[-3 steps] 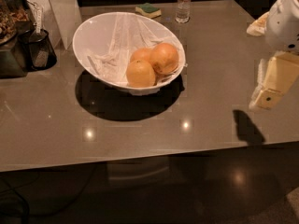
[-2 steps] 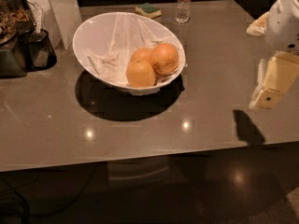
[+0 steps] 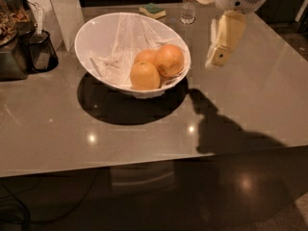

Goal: Pick orange from white bowl

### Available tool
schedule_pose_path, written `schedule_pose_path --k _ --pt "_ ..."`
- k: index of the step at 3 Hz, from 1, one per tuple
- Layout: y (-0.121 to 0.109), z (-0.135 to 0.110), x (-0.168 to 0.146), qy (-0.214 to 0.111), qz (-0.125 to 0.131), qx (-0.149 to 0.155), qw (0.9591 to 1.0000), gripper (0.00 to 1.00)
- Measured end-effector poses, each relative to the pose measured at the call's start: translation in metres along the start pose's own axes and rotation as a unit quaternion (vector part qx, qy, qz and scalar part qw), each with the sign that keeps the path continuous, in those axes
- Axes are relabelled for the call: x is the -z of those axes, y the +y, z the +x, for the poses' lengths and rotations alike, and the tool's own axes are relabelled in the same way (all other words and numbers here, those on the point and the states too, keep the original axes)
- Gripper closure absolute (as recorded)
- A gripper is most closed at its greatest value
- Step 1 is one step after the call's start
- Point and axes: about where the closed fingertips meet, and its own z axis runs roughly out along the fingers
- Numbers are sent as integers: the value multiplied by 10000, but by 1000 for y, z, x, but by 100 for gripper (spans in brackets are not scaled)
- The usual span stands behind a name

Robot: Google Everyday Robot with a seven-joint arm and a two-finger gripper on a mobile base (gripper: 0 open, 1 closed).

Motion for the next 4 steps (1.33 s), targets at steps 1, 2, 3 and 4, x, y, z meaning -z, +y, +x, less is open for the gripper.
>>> schedule_pose_path --k 1,2,3,4 --pt "-1 2 -4 -9 -12 -39 10000 0" --pt "-15 -8 -35 -300 -237 86 9992 0" --pt "-34 -25 -81 -597 -589 312 9960 0" --pt "-36 -25 -86 -615 -587 298 9959 0"
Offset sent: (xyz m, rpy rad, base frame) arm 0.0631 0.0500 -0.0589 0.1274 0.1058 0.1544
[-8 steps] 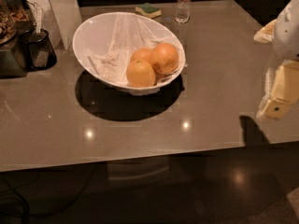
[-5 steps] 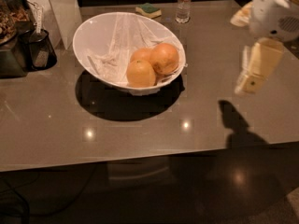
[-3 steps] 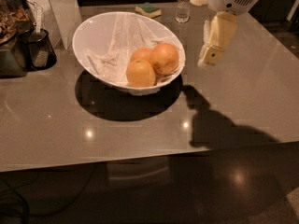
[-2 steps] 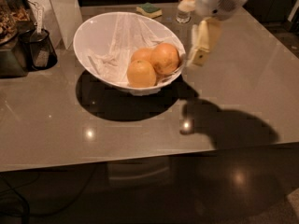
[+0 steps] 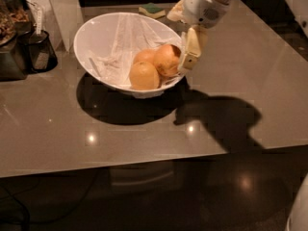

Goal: Pick orange from white bowl

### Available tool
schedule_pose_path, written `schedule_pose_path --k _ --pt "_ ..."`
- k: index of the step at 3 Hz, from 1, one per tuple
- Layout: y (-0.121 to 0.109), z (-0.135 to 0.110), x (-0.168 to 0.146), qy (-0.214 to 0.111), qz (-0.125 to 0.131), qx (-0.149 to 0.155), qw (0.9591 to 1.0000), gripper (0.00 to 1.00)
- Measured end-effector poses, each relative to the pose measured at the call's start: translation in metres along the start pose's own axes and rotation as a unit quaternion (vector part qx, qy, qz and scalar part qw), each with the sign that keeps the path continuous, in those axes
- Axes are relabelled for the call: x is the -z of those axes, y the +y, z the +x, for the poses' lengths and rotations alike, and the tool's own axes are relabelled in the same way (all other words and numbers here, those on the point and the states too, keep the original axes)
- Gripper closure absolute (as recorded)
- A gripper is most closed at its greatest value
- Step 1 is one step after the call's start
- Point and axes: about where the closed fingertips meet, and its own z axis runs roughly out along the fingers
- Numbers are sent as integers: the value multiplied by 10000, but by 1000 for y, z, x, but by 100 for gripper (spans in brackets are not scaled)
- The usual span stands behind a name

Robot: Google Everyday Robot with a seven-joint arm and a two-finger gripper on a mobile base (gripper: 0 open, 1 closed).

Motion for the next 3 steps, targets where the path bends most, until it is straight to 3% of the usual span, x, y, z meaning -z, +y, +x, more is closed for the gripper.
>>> schedule_pose_path --k 2,3 --pt "-14 16 -47 -313 -316 -338 9984 0" --pt "-15 17 -50 -319 -333 -351 9983 19"
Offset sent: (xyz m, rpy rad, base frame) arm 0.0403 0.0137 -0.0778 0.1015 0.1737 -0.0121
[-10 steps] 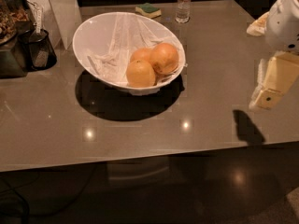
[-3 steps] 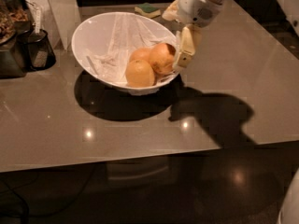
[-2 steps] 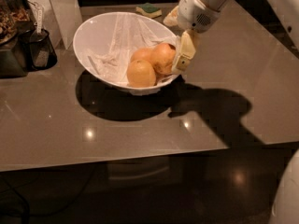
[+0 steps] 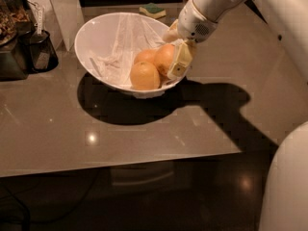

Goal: Pick orange from white bowl

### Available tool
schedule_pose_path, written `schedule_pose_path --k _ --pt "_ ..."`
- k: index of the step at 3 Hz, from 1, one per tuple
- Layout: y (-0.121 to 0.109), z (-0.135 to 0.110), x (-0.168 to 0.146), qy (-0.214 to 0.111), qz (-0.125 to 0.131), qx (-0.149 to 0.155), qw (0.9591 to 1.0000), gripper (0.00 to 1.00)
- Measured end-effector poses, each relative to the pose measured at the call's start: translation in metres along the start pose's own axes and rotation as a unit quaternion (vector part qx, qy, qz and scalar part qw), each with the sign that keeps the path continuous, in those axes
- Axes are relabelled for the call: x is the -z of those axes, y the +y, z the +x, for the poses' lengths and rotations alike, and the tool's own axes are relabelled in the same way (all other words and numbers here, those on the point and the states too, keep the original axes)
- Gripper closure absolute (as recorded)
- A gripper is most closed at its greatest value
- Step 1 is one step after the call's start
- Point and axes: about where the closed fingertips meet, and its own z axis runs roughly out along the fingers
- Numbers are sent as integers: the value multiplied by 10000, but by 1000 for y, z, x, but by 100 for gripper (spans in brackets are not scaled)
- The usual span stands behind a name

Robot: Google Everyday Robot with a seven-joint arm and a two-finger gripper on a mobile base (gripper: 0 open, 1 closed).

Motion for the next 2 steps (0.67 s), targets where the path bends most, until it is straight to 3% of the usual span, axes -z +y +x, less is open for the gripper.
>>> schedule_pose_path --k 1,2 --pt "0 0 0 0 0 0 10000 42" --pt "0 0 0 0 0 0 10000 55"
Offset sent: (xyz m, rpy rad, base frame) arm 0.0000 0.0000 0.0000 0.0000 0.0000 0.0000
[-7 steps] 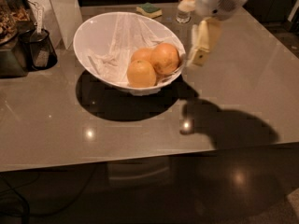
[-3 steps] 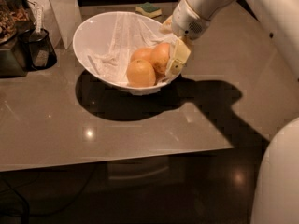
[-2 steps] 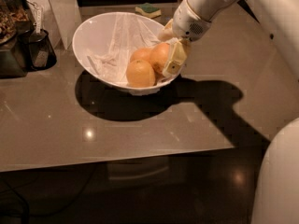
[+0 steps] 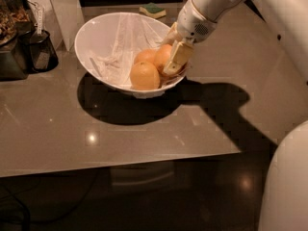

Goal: Pick orange from white bowl

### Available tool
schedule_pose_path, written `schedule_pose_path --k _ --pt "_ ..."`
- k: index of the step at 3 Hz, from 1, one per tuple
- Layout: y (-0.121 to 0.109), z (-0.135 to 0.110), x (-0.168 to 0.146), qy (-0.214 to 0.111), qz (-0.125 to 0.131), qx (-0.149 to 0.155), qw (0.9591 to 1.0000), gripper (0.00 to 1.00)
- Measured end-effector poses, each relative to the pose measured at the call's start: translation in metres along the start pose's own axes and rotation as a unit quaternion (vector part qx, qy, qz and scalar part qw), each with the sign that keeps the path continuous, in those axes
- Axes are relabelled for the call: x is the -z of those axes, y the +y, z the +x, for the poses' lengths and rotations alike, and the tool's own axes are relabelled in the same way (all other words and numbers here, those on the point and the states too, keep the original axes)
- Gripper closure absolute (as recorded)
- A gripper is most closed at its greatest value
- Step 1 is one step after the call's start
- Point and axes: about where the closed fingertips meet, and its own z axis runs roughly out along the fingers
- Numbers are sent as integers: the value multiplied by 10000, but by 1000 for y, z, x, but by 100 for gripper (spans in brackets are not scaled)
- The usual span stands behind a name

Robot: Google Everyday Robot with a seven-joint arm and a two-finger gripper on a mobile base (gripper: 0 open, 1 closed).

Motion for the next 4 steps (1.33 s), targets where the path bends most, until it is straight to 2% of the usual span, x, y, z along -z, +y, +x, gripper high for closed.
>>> schedule_pose_path --k 1,2,3,4 --pt "-3 4 -9 -18 -86 -69 9999 42" --pt "-4 3 -8 -19 -95 -77 9999 41" --pt "-5 15 -21 2 -221 -225 9995 65" --pt "-5 15 -21 1 -219 -226 9995 88"
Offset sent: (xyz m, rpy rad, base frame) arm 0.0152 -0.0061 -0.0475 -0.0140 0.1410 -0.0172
